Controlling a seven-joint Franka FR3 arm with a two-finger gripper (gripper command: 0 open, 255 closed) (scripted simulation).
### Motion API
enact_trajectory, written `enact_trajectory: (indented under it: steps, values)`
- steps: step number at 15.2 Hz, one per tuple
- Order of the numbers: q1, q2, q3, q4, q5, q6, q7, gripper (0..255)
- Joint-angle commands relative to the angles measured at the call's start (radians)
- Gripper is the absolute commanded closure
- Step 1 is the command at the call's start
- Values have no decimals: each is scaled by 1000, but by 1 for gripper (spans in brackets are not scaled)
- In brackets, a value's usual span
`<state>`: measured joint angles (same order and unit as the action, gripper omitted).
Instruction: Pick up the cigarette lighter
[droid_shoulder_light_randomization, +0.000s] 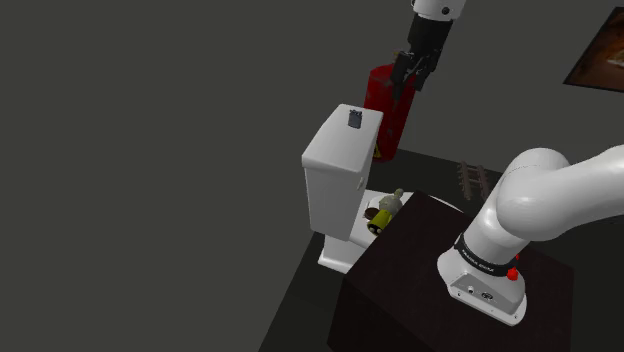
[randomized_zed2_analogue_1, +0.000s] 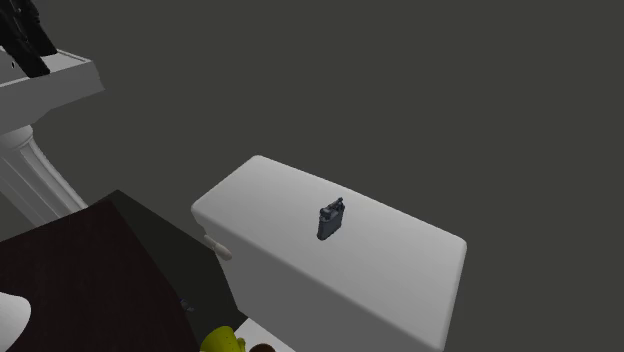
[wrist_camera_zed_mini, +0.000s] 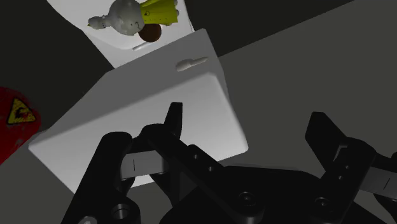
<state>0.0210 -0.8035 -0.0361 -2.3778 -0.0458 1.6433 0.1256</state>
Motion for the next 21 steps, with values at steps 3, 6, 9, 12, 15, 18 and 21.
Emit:
enact_trajectory:
  steps: [3, 6, 9, 12, 15, 18, 21]
  values:
    - [-6, 44, -37, -5, -20, 46, -46, 0]
    - [-13, 119, -92, -2, -46, 116, -114, 0]
    - [-17, 206, -145, 15, -64, 183, -182, 0]
    - [-18, 301, -198, 44, -71, 247, -251, 0]
    - [-16, 405, -247, 85, -67, 305, -323, 0]
    - [-13, 516, -293, 139, -48, 356, -399, 0]
    - [-13, 633, -334, 205, -14, 398, -480, 0]
